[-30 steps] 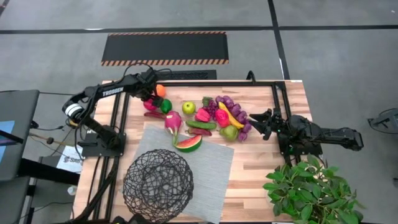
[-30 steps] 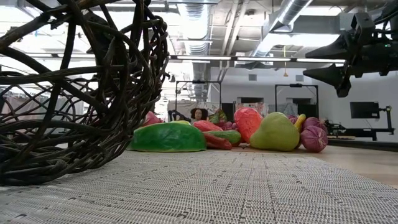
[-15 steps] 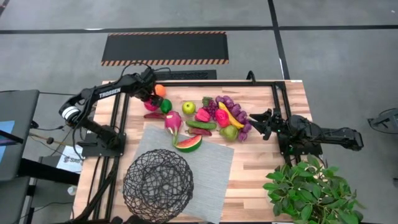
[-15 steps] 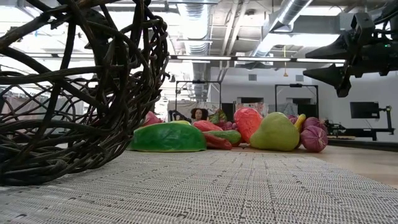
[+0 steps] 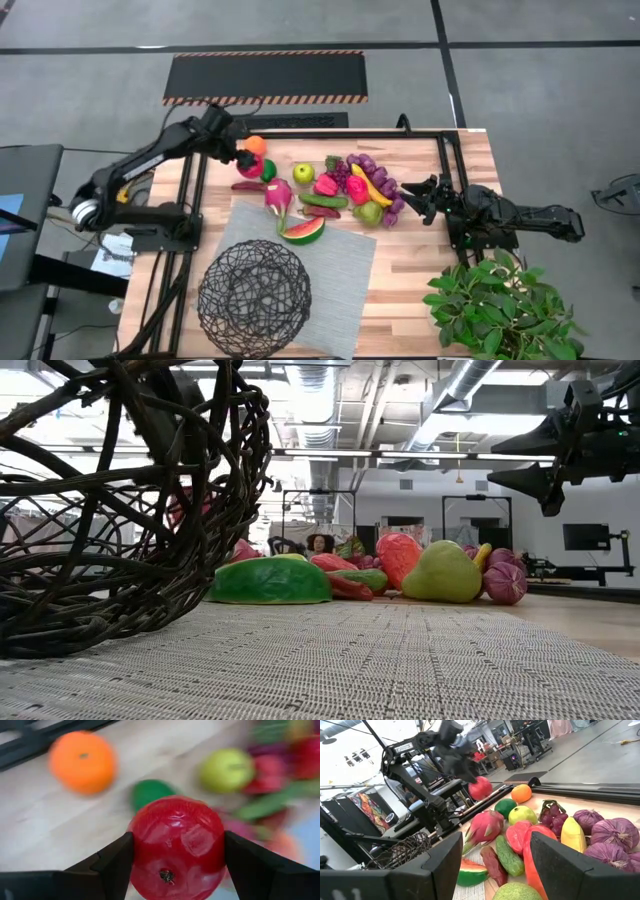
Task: Build produce basket
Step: Put the red apple into the mesh basket
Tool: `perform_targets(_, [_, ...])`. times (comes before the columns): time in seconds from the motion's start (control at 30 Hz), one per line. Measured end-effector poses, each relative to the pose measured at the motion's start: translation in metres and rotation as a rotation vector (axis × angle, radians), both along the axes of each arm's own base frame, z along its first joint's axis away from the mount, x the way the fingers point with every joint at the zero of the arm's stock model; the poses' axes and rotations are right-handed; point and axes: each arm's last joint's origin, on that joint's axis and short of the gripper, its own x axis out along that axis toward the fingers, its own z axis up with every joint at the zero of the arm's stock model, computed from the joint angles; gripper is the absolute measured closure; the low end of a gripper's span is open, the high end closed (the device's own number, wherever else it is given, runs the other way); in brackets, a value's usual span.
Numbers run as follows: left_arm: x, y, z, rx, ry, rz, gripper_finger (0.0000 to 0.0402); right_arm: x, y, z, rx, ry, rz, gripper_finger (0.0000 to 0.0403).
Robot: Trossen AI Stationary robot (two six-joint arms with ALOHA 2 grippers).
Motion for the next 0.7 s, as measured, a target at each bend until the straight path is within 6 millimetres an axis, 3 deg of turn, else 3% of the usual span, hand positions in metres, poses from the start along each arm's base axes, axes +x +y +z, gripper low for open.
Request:
perform_targets(0.4, [-0.028,-0.08,0.06,0.055,-0.414,-0.286,0.0151,0.0,0.0,0.0,-0.003,0.001,-0.001,0.0148])
perform_targets(0.7, [-0.048,-0.124,0.1,0.142,-0.798,-0.582,0.0151,0.0,0.0,0.0,-0.008,0.004,-0.001,0.0148])
